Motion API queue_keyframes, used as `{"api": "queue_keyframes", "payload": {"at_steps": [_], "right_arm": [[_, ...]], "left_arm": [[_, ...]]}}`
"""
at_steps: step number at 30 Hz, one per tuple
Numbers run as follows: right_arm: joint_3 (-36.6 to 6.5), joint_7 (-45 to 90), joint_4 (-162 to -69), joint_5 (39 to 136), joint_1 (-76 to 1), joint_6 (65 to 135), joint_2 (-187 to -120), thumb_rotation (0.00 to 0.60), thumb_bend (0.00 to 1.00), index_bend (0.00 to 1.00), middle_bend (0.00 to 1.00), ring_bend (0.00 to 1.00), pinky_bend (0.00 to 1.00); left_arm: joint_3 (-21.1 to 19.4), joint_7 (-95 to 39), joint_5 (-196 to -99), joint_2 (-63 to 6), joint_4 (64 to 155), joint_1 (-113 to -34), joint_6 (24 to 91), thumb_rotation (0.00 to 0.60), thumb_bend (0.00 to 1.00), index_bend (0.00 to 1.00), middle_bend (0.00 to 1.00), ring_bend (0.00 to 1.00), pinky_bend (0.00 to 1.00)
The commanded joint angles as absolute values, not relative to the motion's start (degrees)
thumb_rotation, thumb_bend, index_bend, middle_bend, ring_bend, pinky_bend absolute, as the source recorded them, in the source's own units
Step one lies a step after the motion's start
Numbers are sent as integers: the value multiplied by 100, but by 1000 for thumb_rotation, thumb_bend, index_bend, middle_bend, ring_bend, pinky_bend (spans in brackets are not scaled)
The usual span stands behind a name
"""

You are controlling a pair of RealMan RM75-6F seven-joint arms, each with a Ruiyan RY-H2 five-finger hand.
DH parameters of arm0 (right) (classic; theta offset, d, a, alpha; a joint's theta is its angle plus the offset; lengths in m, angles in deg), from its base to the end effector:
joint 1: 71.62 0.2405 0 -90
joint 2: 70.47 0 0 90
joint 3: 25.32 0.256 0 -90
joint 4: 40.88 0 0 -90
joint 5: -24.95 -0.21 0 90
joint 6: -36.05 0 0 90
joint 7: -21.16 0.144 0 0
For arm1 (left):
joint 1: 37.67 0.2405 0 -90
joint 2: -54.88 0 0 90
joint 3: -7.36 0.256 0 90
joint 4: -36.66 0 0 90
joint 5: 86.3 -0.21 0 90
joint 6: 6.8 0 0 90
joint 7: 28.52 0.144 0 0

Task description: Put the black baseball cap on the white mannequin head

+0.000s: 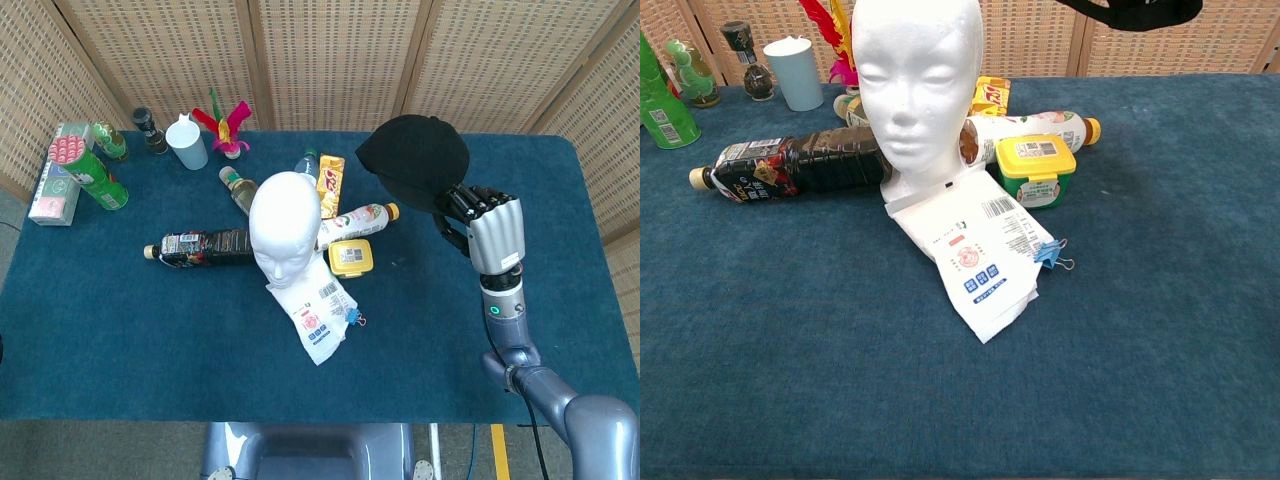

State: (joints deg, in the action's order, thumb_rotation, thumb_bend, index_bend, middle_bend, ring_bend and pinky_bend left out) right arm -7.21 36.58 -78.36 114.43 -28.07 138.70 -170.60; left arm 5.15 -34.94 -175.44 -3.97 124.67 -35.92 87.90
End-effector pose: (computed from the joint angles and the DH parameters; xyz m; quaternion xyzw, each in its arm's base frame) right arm -0.1617 -0.3841 0.1128 0.5176 -0.0485 0.6967 0.4942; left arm -0.3308 0.1410 0.2130 -0.5724 -0.3428 -0.3966 0.6305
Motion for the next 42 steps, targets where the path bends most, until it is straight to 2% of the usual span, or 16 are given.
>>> {"api": "queue_keyframes", "payload": {"at_steps": [1,18,42], "right_arm": [[-717,3557,-7970,11519,-2662,13891,-17052,600,442,672,659,775,932],[-761,2944,-8413,11763,-1966,13524,-17162,600,444,673,661,775,932],[-706,2530,-7871,11639,-1332,12966,-17559,600,438,672,664,777,932]], "left_arm": [[517,-3503,-17533,-397,12455,-3586,8788,600,285,632,488,374,351],[532,-3719,-17437,-460,12233,-3512,8790,600,286,632,488,374,351],[544,-4084,-17271,-581,11790,-3437,8675,600,285,631,488,374,351]]}}
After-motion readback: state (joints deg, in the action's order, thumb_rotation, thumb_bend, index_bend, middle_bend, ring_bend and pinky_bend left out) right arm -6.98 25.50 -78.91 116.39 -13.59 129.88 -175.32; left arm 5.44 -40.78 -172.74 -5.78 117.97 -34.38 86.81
